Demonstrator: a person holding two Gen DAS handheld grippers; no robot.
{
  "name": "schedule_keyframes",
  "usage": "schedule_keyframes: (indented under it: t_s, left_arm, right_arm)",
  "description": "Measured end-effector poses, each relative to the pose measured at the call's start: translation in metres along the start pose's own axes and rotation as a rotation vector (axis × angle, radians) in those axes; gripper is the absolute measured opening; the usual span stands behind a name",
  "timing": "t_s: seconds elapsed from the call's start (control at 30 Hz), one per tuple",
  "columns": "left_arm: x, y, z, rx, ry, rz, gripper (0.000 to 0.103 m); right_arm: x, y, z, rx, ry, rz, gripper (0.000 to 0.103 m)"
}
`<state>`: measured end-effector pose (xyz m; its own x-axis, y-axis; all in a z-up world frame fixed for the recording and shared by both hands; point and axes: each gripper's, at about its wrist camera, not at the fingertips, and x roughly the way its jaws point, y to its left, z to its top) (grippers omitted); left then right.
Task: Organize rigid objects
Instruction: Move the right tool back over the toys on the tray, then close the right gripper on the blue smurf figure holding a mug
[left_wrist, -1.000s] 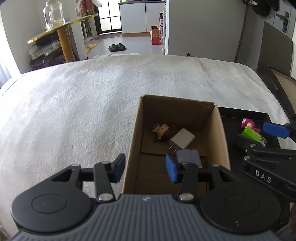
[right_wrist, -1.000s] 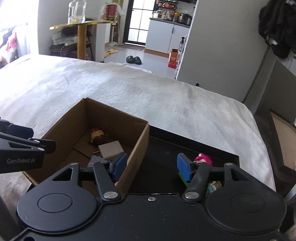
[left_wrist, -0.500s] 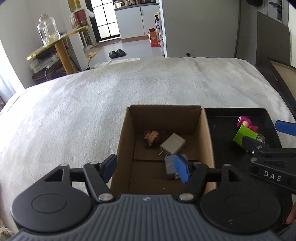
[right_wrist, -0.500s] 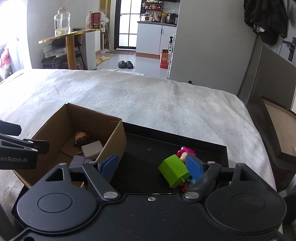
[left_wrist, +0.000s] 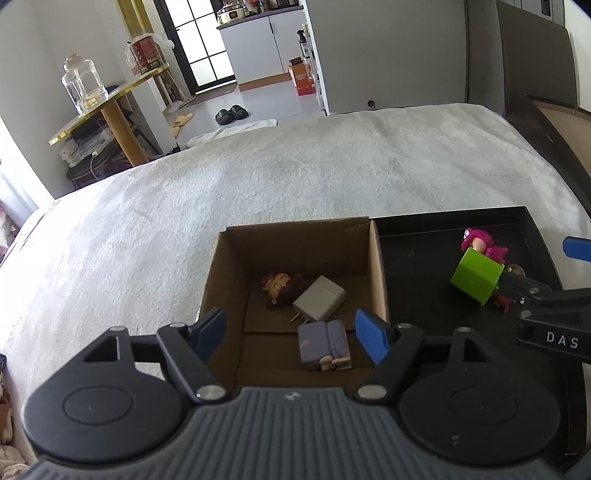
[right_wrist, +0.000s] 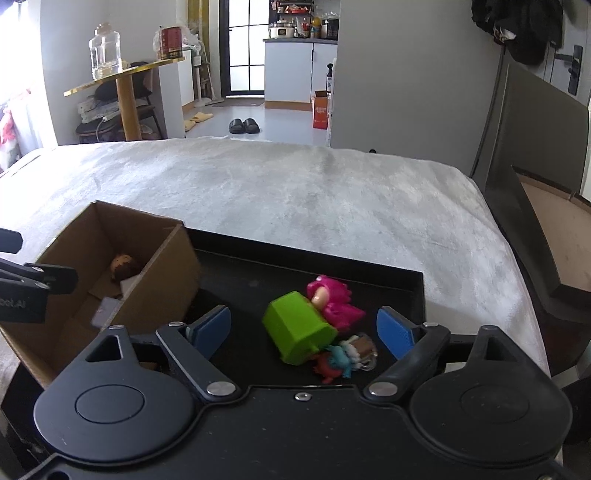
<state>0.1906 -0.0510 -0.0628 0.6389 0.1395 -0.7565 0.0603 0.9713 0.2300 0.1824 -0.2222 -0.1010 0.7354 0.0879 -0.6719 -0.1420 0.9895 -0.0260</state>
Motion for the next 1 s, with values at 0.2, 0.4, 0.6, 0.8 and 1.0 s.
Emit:
schedule_keyframes:
  t_s: [0.2, 0.4, 0.6, 0.8, 1.0]
  left_arm:
    - [0.001, -0.017, 0.005, 0.020, -0.004, 0.041, 0.077]
    - [0.003, -0.030, 0.007, 0.040, 0.007, 0.071, 0.077]
    - [0.005, -0.039, 0.010, 0.036, 0.022, 0.100, 0.077]
    - [0.011, -0.046, 0.011, 0.064, 0.026, 0.134, 0.077]
    - [0.019, -0.044, 0.018, 0.085, 0.027, 0.180, 0.077]
  right_arm:
    - [0.008, -0.016, -0.003, -0.008, 0.010, 0.049, 0.087]
    - [0.014, -0.031, -0.003, -0.012, 0.023, 0.074, 0.088]
    - [0.020, -0.046, -0.003, -0.007, 0.019, 0.100, 0.089]
    - [0.030, -0.054, -0.020, 0.046, 0.006, 0.123, 0.089]
    - [0.034, -0.053, -0.031, 0.023, -0.002, 0.140, 0.089]
